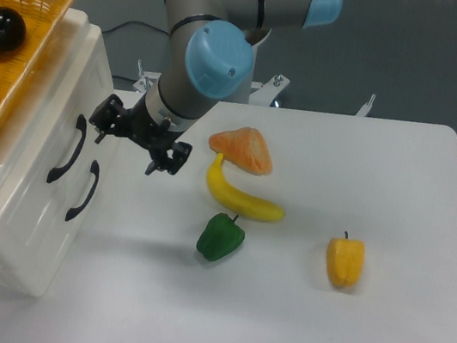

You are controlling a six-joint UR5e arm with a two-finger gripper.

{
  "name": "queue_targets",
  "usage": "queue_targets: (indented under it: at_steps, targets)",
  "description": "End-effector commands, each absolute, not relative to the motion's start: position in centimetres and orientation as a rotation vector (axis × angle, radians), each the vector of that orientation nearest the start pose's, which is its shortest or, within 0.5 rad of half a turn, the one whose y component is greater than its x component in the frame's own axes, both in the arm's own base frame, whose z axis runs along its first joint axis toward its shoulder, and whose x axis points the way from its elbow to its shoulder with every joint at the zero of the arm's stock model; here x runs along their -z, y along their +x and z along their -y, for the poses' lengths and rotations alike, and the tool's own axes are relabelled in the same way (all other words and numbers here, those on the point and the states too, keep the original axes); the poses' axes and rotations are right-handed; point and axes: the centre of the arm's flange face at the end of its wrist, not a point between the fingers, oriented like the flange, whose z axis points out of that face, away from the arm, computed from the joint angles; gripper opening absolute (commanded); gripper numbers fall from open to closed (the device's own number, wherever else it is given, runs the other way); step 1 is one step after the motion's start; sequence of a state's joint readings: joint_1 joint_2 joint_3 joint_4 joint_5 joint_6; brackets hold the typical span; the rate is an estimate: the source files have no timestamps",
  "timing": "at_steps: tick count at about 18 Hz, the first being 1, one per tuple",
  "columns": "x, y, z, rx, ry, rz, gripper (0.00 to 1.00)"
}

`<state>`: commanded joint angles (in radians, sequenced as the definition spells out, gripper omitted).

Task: Slide the top white drawer open
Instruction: 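Lower the gripper onto the upper drawer's black handle and close it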

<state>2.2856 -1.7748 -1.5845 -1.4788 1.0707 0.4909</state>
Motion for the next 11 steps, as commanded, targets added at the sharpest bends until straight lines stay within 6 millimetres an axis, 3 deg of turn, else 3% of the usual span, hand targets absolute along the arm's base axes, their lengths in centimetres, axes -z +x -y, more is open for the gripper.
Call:
queue_targets:
  at_steps: [11]
  targets:
    - [-38.3,-22.0,-54.2,0.742,-2.846,0.359,0.99]
